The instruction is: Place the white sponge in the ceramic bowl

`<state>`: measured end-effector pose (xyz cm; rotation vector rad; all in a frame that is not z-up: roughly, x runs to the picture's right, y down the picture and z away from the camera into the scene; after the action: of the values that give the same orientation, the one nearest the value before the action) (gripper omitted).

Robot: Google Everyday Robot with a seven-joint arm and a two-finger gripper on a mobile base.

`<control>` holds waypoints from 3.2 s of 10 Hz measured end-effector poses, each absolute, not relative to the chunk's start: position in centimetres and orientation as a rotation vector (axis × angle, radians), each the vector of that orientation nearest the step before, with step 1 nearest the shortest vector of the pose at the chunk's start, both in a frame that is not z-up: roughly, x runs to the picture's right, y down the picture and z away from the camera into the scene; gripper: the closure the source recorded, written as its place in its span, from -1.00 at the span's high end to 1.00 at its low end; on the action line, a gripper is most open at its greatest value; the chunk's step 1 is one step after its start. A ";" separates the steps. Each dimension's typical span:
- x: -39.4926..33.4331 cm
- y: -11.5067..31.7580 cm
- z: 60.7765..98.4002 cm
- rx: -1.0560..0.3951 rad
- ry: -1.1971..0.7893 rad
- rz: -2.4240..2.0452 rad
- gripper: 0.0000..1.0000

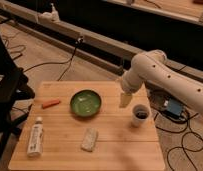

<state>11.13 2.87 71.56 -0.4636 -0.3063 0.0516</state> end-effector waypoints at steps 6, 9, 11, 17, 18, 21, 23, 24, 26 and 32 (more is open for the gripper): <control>11.1 2.9 71.6 -0.464 -0.306 0.052 0.60; 11.1 2.9 71.6 -0.464 -0.306 0.052 0.60; 11.1 2.9 71.6 -0.464 -0.306 0.052 0.60; 11.1 2.8 71.5 -0.465 -0.308 0.041 0.60; 10.8 2.9 71.3 -0.472 -0.319 0.006 0.60; 7.4 5.3 70.6 -0.523 -0.413 -0.240 0.60; 4.6 8.6 70.1 -0.559 -0.502 -0.424 0.60; 3.5 10.5 69.5 -0.586 -0.548 -0.504 0.60; 2.4 13.3 68.4 -0.628 -0.612 -0.617 0.60; 0.9 15.2 70.9 -0.681 -0.582 -0.688 0.60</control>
<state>0.85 15.15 70.90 -0.6810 -0.5819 -0.6884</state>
